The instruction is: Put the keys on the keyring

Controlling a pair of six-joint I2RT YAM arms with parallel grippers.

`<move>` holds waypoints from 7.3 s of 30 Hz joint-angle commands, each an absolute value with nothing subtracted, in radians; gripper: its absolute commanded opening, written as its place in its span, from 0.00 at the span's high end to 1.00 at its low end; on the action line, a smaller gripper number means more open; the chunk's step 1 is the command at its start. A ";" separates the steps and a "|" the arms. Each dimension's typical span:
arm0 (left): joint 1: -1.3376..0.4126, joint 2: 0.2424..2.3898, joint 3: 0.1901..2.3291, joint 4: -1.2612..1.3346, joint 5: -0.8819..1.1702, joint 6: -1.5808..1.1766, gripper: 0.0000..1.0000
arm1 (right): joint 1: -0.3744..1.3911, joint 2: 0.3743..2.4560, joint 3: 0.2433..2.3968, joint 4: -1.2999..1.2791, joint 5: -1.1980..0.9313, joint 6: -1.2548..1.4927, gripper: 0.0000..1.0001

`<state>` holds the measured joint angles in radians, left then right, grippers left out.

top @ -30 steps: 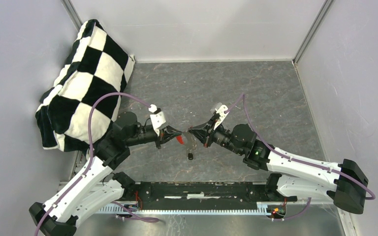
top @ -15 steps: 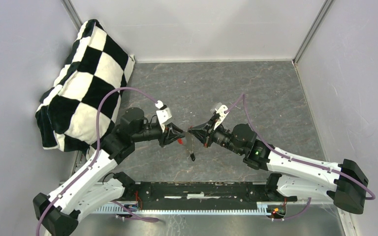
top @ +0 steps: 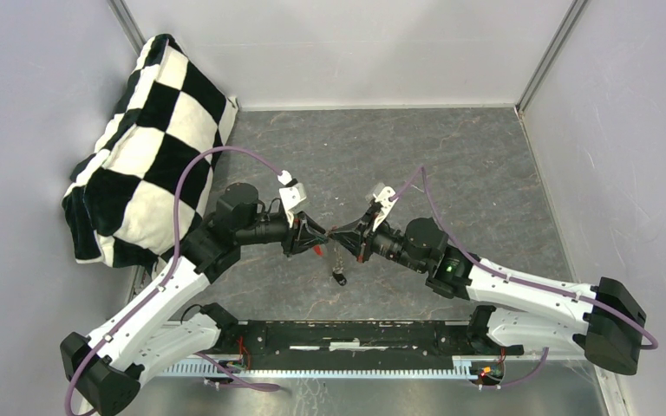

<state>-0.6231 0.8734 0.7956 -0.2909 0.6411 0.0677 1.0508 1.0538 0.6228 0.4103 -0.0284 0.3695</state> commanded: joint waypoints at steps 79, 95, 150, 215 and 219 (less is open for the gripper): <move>-0.620 0.910 0.883 -0.437 0.675 0.212 0.54 | 1.046 0.974 0.599 0.464 -0.044 0.342 1.00; -0.621 0.985 0.980 -0.551 0.719 0.266 0.43 | 1.046 0.995 0.620 0.456 -0.075 0.335 1.00; -0.622 0.942 0.909 -0.391 0.617 0.267 0.98 | 1.044 0.931 0.569 0.451 -0.045 0.344 1.00; -0.625 1.010 0.739 -0.256 0.472 0.286 0.55 | 0.812 1.354 0.560 0.173 0.002 0.369 0.55; -0.624 0.981 0.721 -0.264 0.466 0.287 0.56 | 0.811 1.384 0.603 0.144 0.025 0.344 0.57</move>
